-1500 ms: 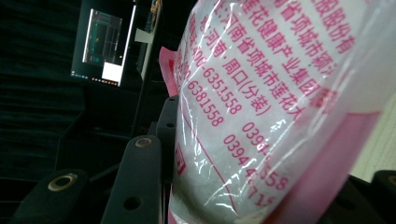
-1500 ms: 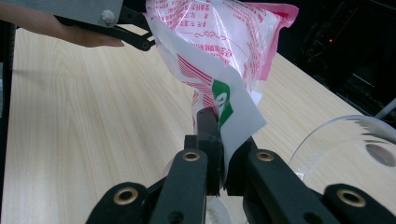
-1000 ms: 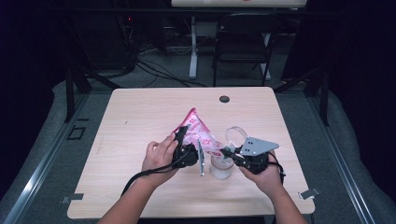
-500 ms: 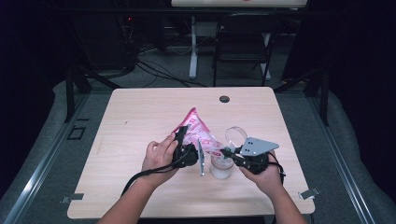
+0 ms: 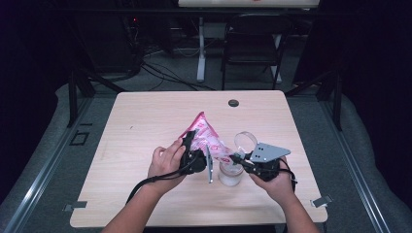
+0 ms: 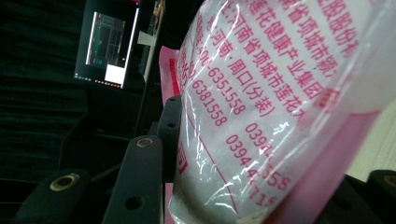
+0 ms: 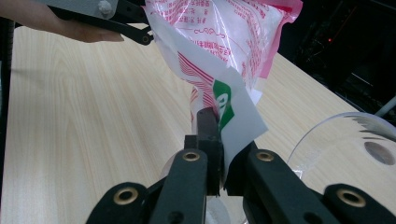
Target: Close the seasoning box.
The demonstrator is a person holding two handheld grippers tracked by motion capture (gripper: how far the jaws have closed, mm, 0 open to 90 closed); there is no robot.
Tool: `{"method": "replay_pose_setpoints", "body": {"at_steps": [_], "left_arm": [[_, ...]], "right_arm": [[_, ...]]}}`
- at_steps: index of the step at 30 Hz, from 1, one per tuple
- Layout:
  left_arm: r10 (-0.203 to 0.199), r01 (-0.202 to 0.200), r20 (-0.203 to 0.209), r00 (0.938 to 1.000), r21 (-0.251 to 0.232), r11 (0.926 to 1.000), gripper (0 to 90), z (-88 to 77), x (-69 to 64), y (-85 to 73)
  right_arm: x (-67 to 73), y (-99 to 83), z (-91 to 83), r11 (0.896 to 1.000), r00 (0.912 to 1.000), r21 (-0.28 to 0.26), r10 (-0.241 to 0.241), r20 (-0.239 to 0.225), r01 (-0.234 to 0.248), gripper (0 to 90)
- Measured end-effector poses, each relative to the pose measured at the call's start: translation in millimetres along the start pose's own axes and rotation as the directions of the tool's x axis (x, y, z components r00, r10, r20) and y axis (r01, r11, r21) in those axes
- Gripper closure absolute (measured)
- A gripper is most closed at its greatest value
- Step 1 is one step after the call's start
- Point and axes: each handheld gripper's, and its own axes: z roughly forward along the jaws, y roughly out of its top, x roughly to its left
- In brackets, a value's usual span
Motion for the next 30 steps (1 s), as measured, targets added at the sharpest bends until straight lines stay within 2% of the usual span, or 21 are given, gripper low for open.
{"method": "replay_pose_setpoints", "body": {"at_steps": [30], "left_arm": [[0.007,-0.007,-0.008,0.9999,-0.003,1.0000,65.3,-1.1,2.5,2.5]], "right_arm": [[-0.8,-0.1,-1.4,1.000,1.0000,-0.004,0.003,0.002,-0.003,88.5]]}}
